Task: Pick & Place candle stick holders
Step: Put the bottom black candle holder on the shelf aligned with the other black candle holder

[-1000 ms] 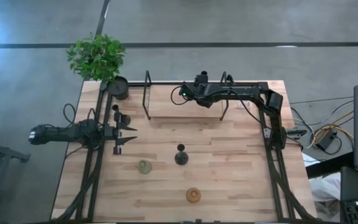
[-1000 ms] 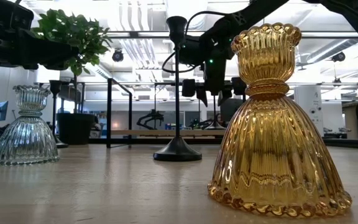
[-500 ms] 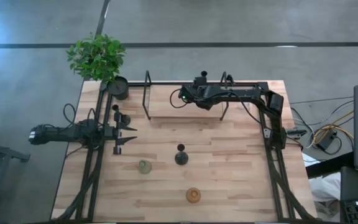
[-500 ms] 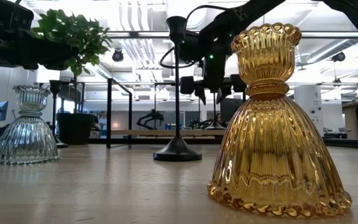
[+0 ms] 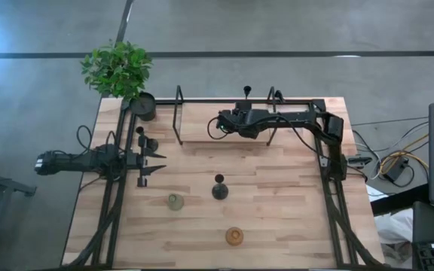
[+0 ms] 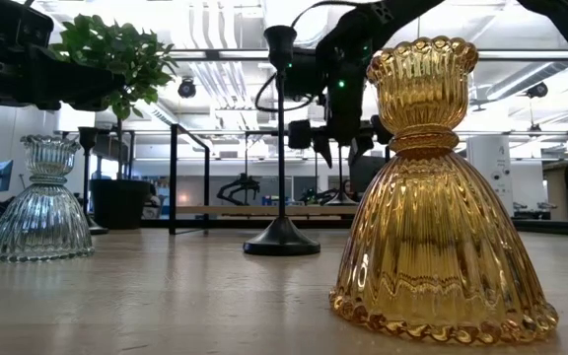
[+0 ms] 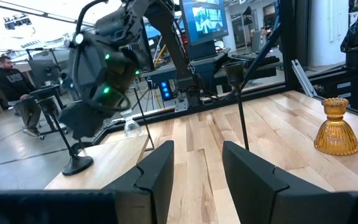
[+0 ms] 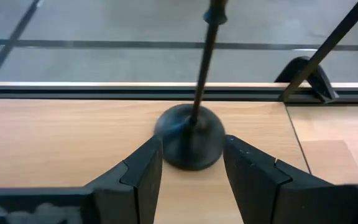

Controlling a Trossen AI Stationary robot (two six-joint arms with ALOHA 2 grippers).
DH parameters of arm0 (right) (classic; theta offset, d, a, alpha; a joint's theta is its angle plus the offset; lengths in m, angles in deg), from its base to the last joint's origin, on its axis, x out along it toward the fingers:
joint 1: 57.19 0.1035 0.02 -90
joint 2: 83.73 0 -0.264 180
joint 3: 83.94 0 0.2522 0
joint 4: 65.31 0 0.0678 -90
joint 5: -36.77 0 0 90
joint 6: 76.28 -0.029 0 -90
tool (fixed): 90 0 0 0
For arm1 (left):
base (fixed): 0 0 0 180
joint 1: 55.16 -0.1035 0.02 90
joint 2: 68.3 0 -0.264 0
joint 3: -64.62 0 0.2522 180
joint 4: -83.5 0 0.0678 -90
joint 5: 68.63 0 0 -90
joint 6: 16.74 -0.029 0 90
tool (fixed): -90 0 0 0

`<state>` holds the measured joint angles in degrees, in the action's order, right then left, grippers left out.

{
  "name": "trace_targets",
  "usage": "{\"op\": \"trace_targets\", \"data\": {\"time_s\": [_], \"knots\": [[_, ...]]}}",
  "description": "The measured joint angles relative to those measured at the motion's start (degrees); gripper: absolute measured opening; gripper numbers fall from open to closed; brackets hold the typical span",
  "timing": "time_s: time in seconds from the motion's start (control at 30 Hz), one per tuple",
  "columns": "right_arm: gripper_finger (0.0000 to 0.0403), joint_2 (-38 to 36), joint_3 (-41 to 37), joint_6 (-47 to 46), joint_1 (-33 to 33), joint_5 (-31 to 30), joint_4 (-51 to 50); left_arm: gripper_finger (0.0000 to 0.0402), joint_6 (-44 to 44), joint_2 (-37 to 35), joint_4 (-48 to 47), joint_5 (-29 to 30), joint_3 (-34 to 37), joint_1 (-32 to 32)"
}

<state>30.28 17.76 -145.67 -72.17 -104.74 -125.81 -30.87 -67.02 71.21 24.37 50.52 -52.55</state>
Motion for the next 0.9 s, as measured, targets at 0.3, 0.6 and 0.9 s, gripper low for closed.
{"op": "trace_targets", "data": {"time_s": [0.3, 0.6, 0.9], "knots": [[0.0162, -4.12, 0.0, -0.13, 4.84, -0.38, -0.2, 0.0143, 0.0, 0.0, 0.0, 0.01, 0.0, 0.0], [0.015, -9.94, 0.0, 1.61, 12.84, 0.55, -0.63, 0.0143, 0.01, 0.0, 0.0, 0.01, 0.0, 0.02], [0.0119, -16.63, -0.04, 5.66, 24.86, -1.08, -0.95, 0.0143, 0.0, 0.0, 0.02, 0.0, 0.0, 0.07]]}}
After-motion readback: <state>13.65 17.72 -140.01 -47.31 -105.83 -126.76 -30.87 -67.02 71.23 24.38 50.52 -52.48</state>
